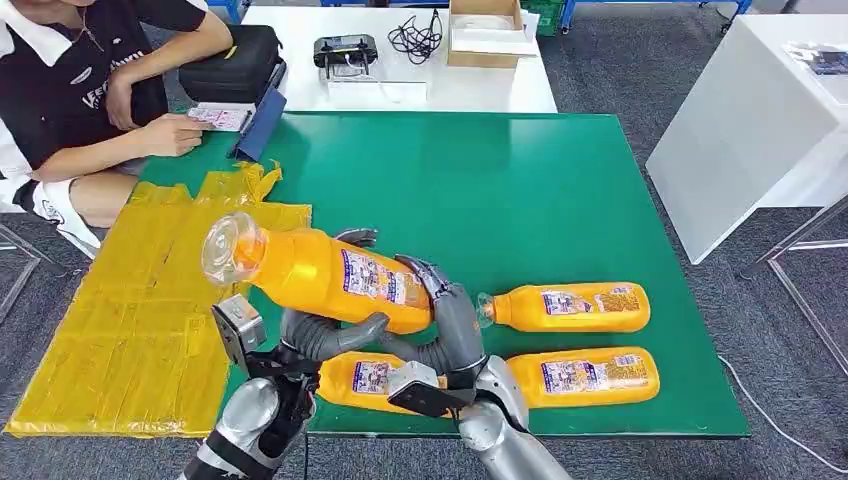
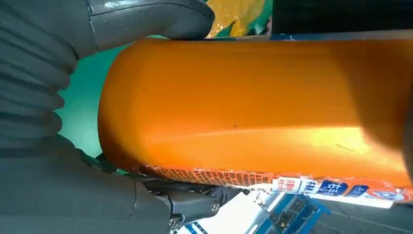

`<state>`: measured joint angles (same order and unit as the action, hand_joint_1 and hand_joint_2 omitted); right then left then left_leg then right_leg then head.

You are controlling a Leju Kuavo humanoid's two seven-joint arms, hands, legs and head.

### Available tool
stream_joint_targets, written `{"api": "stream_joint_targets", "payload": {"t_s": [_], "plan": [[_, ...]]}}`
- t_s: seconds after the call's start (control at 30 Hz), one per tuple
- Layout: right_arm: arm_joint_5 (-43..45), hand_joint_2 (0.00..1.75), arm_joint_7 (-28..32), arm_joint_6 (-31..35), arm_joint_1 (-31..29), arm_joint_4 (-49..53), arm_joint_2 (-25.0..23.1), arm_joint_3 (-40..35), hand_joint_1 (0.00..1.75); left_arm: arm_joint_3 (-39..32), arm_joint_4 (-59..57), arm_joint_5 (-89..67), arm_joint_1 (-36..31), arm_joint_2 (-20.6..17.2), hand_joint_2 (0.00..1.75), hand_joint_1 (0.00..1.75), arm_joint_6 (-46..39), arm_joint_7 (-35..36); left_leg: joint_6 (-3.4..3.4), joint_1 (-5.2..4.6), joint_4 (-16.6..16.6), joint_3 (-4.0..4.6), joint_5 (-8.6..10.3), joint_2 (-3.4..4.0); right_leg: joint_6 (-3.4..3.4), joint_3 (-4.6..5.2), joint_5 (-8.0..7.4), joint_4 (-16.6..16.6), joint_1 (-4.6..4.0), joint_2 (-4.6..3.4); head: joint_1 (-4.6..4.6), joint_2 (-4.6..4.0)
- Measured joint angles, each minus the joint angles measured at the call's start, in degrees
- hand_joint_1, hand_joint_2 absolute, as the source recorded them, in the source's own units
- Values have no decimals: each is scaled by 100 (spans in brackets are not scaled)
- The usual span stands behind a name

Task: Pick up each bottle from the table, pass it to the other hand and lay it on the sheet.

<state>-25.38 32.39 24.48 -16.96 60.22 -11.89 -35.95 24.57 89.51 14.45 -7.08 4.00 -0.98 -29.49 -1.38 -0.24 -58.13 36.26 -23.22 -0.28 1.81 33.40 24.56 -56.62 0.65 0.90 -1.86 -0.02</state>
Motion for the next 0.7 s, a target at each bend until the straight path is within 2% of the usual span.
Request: {"api": "stream_joint_targets", "payload": {"t_s": [0.03, 0.07, 0.1, 0.27, 0.4, 0.43, 0.5, 0.57, 0.63, 0.7], "plan": [[2, 175, -2, 0, -8, 0, 0, -7, 175, -4, 20, 24, 8, 0, 175, 175, -2, -4, 0, 0, 0, 0, 0, 0, 0, 1, 0, 0, 0, 0, 0, 0], [2, 175, -18, 2, -9, -2, 2, -13, 157, -7, 33, 39, 9, 0, 175, 175, -2, -15, 0, 0, 0, 1, 0, 0, 0, 1, 0, 0, 0, 0, 2, 0], [2, 175, -22, 4, -8, -4, 2, -24, 0, -11, 55, 44, 14, -2, 175, 175, -15, -20, 0, 0, 0, 1, 0, 0, 0, 2, 0, 0, 0, 0, 2, 0], [-42, 175, -144, 173, 48, -7, 35, -42, 0, -74, 131, -263, 6, -13, 175, 175, -361, -122, 0, 0, 0, 1, 0, -4, 0, 0, 0, 0, 0, 0, 2, 0], [-440, 175, -665, 295, 284, 138, 155, -31, 0, -284, 166, -2081, -69, -140, 175, 175, -1835, -221, 0, 0, 0, 2, 0, 0, 0, -2, 0, 0, 0, 0, 2, 0], [-628, 175, -794, 324, 336, 210, 192, -28, 0, -352, 162, -2781, -96, -186, 175, 175, -2295, -28, 0, 0, 0, 2, 0, -1, 0, 0, 0, 0, 0, 0, 0, 0], [-1289, 175, -1122, 319, 466, 471, 282, -28, 0, -554, 64, -5054, -183, -327, 175, 175, -3187, 888, 0, 1, 0, 2, 0, -3, 0, 0, 0, 0, -1, 0, 2, 0], [-1828, 175, -1452, 174, 589, 790, 370, -35, 0, -846, -213, -7077, -316, -512, 175, 175, -3416, 1814, 1, 4, 1, 2, 0, 0, -1, 1, 1, -2, -3, -1, 4, 0], [-2046, 175, -1615, 29, 693, 1070, 433, -57, 0, -1188, -570, -8241, -431, -712, 175, 175, -3495, 1996, 2, 8, 1, 2, 0, 8, -3, 7, -1, -3, -6, -14, 2, 0], [-2094, 175, -1672, -17, 766, 1263, 483, -77, 0, -1442, -808, -8146, -504, -835, 175, 175, -3512, 1954, 3, 12, 1, 2, 1, 13, -3, 10, -1, -3, -7, -16, 0, 0]]}}
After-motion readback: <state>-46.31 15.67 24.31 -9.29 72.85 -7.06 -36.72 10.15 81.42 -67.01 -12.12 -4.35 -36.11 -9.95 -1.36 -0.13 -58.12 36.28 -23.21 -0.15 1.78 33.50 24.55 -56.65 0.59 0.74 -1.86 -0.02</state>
